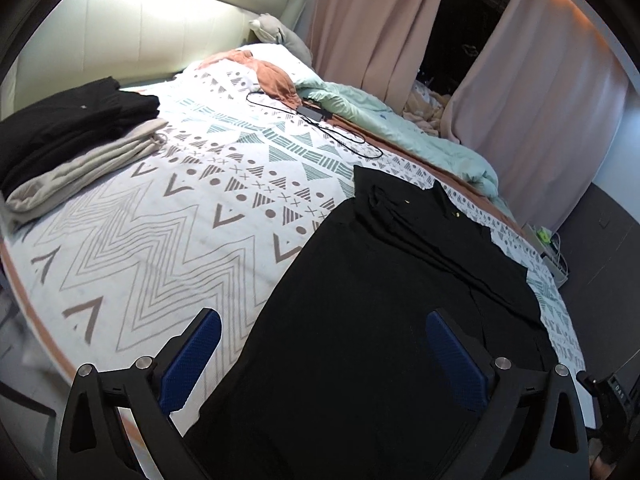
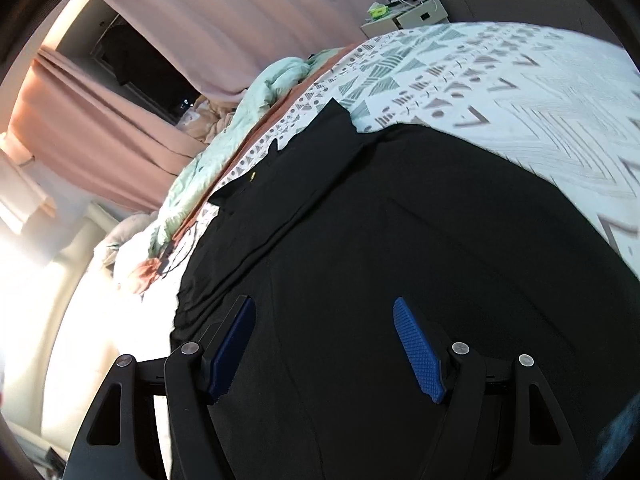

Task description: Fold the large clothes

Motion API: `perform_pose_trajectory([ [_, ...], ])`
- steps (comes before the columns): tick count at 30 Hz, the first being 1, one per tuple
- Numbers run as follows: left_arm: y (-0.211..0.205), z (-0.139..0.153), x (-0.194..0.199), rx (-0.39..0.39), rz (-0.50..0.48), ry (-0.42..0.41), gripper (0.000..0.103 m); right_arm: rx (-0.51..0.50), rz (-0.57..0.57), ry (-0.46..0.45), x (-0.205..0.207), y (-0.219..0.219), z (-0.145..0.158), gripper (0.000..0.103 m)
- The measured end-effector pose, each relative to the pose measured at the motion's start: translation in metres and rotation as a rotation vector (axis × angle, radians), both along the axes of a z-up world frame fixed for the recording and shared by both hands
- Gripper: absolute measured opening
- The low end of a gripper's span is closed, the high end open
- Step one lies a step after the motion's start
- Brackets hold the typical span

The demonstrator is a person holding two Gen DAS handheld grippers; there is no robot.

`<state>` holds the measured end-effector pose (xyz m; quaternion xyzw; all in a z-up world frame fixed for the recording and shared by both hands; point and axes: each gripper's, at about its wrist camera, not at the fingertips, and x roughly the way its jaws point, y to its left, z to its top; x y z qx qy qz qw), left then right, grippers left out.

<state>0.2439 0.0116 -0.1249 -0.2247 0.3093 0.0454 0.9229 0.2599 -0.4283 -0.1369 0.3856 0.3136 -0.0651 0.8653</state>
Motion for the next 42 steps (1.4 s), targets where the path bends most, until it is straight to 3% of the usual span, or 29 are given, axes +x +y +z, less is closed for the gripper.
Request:
perform_pose_trajectory([
  [1, 0.0, 0.001, -0.006, -0.006, -0.002, -0.006, 0.102, 0.004, 0.004, -0.005, -0.007, 0.002, 0.0, 0.073],
  [3, 0.0, 0.004, -0.022, -0.013, -0.006, -0.028, 0.102, 0.009, 0.009, -0.02, -0.025, 0.006, 0.001, 0.099],
  [4, 0.0, 0.005, -0.029, -0.016, -0.009, -0.038, 0.102, 0.004, 0.005, -0.035, -0.035, 0.008, 0.002, 0.103],
  [7, -0.001, 0.006, -0.053, -0.03, -0.001, -0.053, 0.102, 0.017, 0.001, -0.063, -0.059, 0.012, 0.005, 0.103],
  [13, 0.006, 0.005, -0.099, -0.134, 0.036, -0.126, 0.102, 0.092, 0.034, -0.107, -0.105, 0.018, 0.005, 0.103],
  [25, 0.019, 0.014, -0.133, -0.198, 0.01, -0.145, 0.102, 0.068, 0.093, -0.137, -0.152, 0.005, 0.008, 0.103],
  [35, 0.048, 0.021, -0.136, -0.158, -0.024, -0.106, 0.102, 0.036, 0.099, -0.122, -0.171, -0.032, 0.0, 0.103],
  [42, 0.072, 0.001, -0.124, -0.135, -0.041, -0.043, 0.092, 0.012, 0.083, -0.094, -0.171, -0.058, -0.011, 0.102],
])
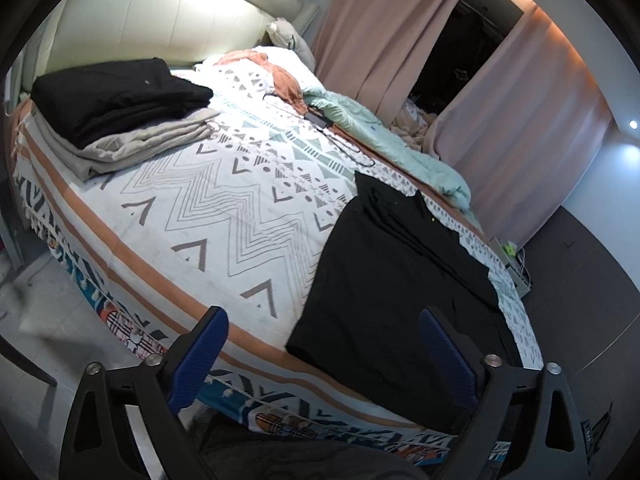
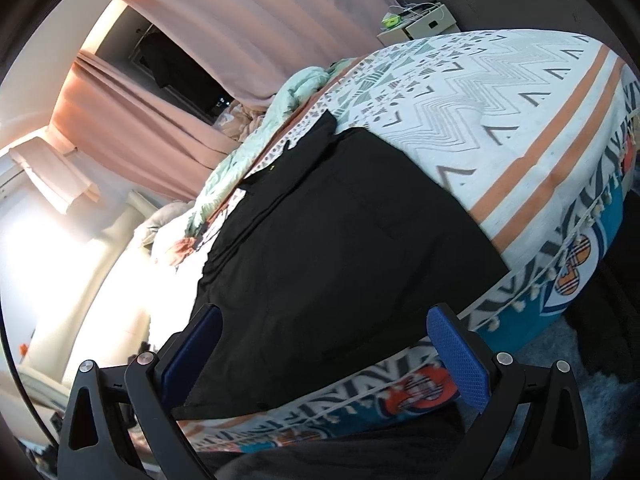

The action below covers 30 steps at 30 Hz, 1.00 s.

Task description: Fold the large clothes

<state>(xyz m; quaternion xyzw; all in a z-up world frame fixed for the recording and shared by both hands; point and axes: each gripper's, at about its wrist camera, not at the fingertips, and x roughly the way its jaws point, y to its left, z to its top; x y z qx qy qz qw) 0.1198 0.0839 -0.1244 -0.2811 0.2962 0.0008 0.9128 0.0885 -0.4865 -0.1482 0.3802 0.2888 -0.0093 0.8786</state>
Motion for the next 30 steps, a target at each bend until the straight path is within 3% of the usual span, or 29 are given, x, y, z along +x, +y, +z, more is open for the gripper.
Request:
perform_pose_trajectory([
  [2, 0.008, -0.008, 0.006, -0.012, -0.003, 0.019, 0.09, -0.001, -0.005, 0.008, 0.002, -0.007, -0.005, 0.101],
  [4, 0.015, -0.018, 0.014, -0.041, -0.013, 0.041, 0.081, -0.015, -0.013, 0.019, 0.005, -0.013, -0.009, 0.099],
  [7, 0.021, -0.032, 0.027, -0.086, -0.025, 0.082, 0.073, -0.008, -0.025, 0.043, 0.011, -0.024, -0.019, 0.086],
  [15, 0.013, -0.067, 0.063, -0.14, -0.066, 0.156, 0.069, -0.02, -0.1, 0.102, 0.025, -0.052, -0.042, 0.076],
  [26, -0.008, -0.076, 0.094, -0.155, -0.152, 0.188, 0.068, 0.059, -0.153, 0.117, 0.04, -0.088, -0.07, 0.076],
  [30, -0.015, -0.081, 0.099, -0.192, -0.19, 0.206, 0.06, 0.096, -0.122, 0.129, 0.046, -0.086, -0.083, 0.076],
])
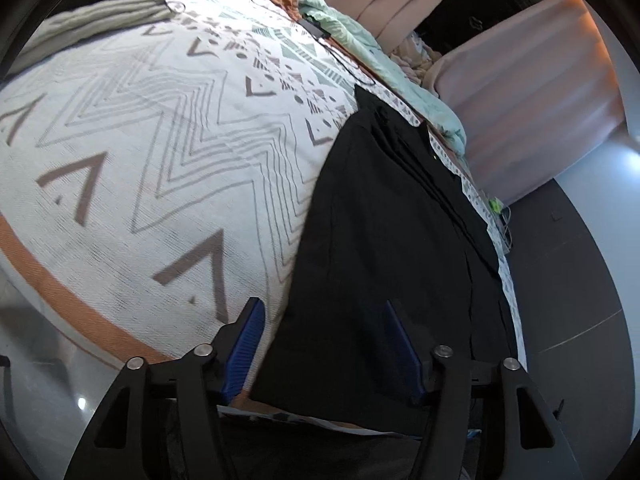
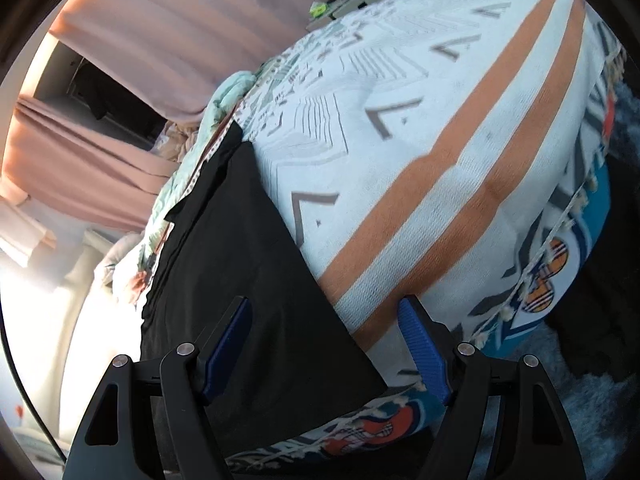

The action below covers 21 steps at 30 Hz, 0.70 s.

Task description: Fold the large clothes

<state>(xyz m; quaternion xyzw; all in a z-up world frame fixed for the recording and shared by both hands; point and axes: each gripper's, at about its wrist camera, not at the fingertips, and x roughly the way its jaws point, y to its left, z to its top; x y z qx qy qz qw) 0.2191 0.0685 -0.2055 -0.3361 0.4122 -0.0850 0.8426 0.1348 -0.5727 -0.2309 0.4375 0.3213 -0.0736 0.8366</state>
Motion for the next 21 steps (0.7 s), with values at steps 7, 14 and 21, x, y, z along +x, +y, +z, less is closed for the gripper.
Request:
perform_pose_trajectory([
  [7, 0.004, -0.002, -0.007, -0.104, -0.027, -0.01, 0.06, 0.162, 0.069, -0.104, -0.011, 0.005, -0.02, 0.073],
  [14, 0.015, -0.002, -0.015, -0.29, -0.018, -0.055, 0.06, 0.217, 0.15, -0.29, -0.018, 0.016, 0.007, 0.069],
  [21, -0.002, -0.002, -0.006, -0.124, -0.011, -0.001, 0.051, 0.152, 0.157, -0.24, -0.008, 0.031, 0.009, 0.069],
])
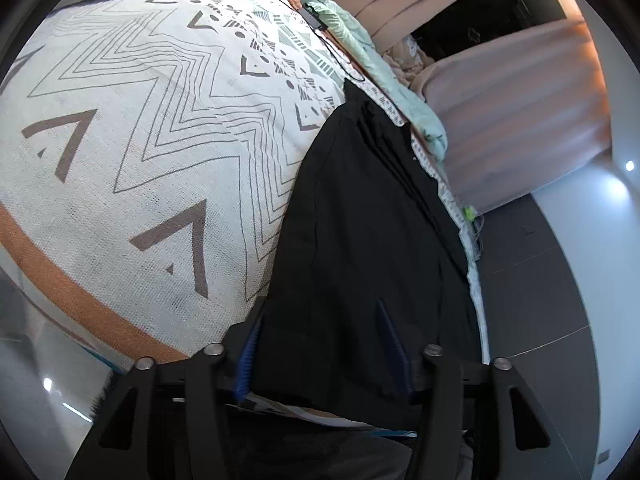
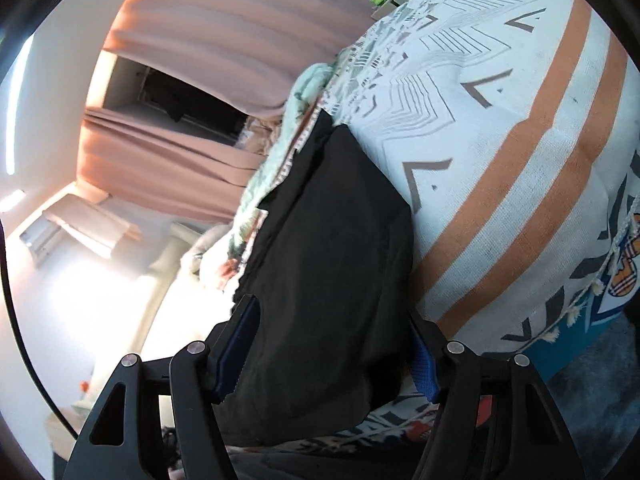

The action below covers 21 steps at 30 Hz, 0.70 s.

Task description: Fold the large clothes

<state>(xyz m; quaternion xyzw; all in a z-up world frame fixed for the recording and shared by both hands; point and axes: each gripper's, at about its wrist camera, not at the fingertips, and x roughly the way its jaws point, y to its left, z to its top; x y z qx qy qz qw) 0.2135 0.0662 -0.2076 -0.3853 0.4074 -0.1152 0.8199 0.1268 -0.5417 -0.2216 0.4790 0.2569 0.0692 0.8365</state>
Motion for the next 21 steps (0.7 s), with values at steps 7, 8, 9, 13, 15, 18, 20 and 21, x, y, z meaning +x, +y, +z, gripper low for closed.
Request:
perform_pose_trajectory([
  [7, -0.006, -0.008, 0.019, 0.028, 0.006, 0.015, 0.031, -0.042, -0.006, 0.038, 0.017, 0.003, -0.002, 0.059],
  [8, -0.006, -0.01, 0.023, 0.027, 0.013, 0.021, 0.027, -0.044, -0.01, 0.044, 0.018, 0.001, -0.002, 0.054],
  [9, -0.005, -0.012, 0.026, 0.023, 0.018, 0.03, 0.018, -0.041, -0.017, 0.053, 0.021, -0.001, -0.004, 0.047],
  [13, -0.002, -0.013, 0.023, -0.004, 0.046, 0.027, 0.006, -0.03, -0.049, 0.113, 0.03, -0.006, -0.01, 0.013],
  [15, 0.0, -0.008, 0.018, -0.018, 0.062, 0.004, 0.005, -0.004, -0.062, 0.114, 0.028, -0.007, -0.01, 0.007],
  [18, 0.007, 0.008, 0.01, -0.046, 0.075, -0.034, 0.003, -0.007, -0.069, 0.068, 0.023, -0.003, 0.004, 0.005],
  [20, 0.009, 0.02, 0.004, -0.052, 0.079, -0.062, 0.003, 0.003, -0.062, 0.041, 0.02, 0.0, 0.018, 0.005],
  [21, 0.01, 0.026, 0.001, -0.055, 0.081, -0.076, 0.003, 0.005, -0.059, 0.028, 0.019, 0.001, 0.025, 0.005],
])
